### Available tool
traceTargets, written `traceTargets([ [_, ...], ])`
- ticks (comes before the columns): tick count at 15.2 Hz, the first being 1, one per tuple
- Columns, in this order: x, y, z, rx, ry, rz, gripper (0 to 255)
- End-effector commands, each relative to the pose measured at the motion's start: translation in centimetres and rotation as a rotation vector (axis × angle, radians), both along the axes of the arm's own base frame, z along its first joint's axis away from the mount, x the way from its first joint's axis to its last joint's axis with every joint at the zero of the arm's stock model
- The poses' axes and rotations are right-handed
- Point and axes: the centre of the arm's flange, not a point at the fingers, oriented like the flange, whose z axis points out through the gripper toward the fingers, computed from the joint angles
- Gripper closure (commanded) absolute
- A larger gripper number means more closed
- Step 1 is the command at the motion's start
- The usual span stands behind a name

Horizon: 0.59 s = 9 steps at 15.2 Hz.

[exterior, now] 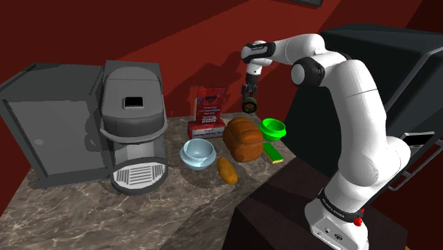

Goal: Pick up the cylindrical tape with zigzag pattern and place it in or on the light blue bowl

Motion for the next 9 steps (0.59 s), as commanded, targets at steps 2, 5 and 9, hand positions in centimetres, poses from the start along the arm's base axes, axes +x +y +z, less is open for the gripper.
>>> traceTargets([
  [2, 0.0, 0.0, 1.7, 0.0, 0.0, 0.0, 255],
  [5, 0.0, 0.0, 3.3, 0.0, 0.0, 0.0, 255],
  [9, -0.6, -0.1, 2.1, -0.015, -0.013, 0.002, 0],
])
